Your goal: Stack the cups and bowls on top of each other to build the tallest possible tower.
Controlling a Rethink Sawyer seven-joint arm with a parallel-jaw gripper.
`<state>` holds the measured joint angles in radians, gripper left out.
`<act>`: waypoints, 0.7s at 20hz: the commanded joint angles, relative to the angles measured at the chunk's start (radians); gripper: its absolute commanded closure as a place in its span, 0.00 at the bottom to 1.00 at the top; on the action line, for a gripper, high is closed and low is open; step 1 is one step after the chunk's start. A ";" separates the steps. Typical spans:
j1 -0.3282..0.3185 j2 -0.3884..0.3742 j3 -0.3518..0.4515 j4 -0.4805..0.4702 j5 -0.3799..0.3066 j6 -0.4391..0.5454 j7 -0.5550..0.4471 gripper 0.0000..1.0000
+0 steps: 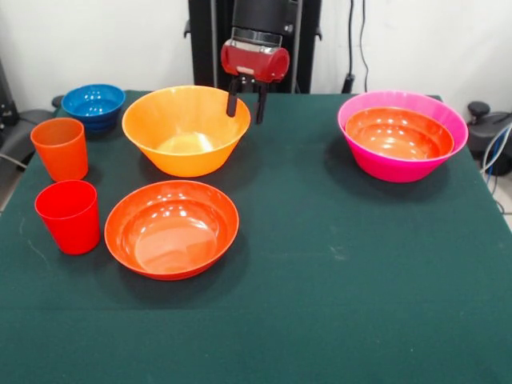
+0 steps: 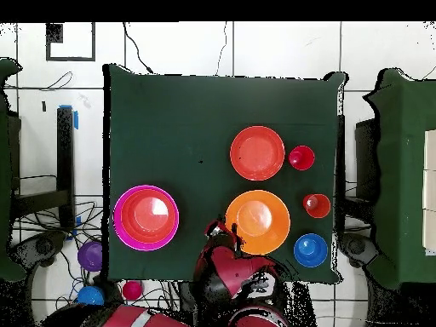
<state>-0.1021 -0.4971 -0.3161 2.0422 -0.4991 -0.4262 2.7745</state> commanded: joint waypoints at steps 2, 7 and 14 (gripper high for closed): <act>0.028 0.077 0.021 -0.073 0.095 0.016 0.042 0.00; 0.027 0.082 0.016 -0.082 0.103 0.004 0.038 0.00; 0.035 0.116 0.013 -0.101 0.127 -0.029 0.039 0.00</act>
<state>-0.0875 -0.4635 -0.3686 2.0354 -0.4415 -0.4264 2.7745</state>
